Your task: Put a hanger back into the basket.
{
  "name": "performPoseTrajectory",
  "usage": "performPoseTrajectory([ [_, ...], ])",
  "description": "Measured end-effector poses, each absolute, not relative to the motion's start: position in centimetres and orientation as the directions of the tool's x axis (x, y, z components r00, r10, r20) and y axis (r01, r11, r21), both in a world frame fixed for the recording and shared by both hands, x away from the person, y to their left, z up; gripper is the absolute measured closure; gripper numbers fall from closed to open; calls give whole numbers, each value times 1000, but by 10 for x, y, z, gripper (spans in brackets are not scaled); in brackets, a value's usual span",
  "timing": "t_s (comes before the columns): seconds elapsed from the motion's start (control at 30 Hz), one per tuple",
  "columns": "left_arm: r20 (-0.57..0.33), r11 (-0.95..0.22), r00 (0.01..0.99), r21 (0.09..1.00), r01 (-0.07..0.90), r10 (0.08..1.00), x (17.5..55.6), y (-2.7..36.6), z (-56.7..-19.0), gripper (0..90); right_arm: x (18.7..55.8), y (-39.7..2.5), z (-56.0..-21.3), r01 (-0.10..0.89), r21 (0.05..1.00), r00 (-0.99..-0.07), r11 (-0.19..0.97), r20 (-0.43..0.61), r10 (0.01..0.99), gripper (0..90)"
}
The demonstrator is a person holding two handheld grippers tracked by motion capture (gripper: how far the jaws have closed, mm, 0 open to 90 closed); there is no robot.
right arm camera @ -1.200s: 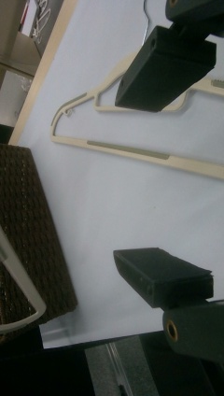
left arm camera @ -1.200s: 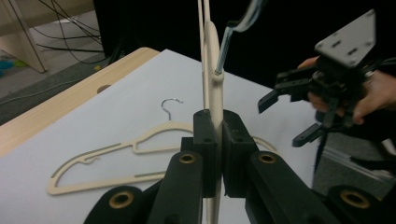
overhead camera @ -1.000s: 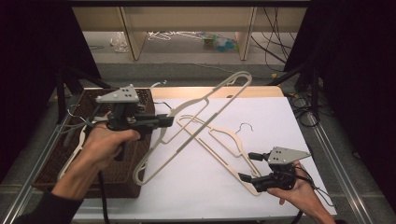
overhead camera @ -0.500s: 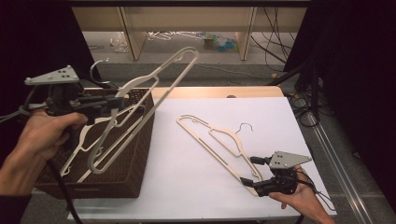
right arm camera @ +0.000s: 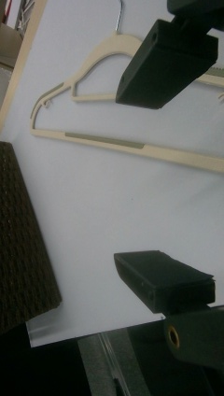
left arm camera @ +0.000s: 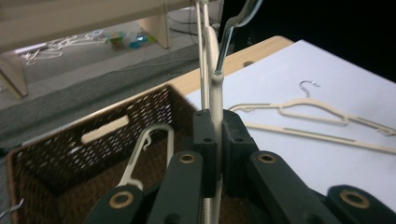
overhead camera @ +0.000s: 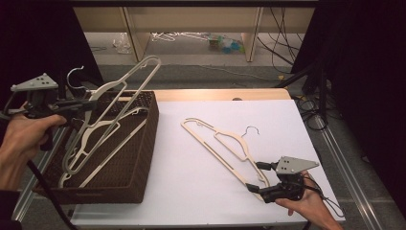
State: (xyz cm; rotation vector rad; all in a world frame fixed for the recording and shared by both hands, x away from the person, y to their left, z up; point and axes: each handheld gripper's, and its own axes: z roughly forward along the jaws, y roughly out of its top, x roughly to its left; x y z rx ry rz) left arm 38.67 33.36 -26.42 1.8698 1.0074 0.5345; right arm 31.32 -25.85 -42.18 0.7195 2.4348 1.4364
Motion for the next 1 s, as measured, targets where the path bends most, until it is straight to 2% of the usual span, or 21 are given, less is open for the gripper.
performPoseTrajectory([
  [0.47,4,-327,540,799,504,842,392,365,-308,859,312,-257,-424,295,863,-856,410,48,515,199],
  [0.73,-21,-326,524,761,561,851,397,365,-327,859,313,-257,-426,304,859,-855,411,56,516,199],
  [0.83,5,-375,544,730,572,839,398,367,-329,859,313,-257,-426,303,859,-856,413,54,515,198],
  [1.0,-5,-385,552,710,589,834,401,367,-337,858,314,-257,-426,302,861,-854,410,52,518,197],
])
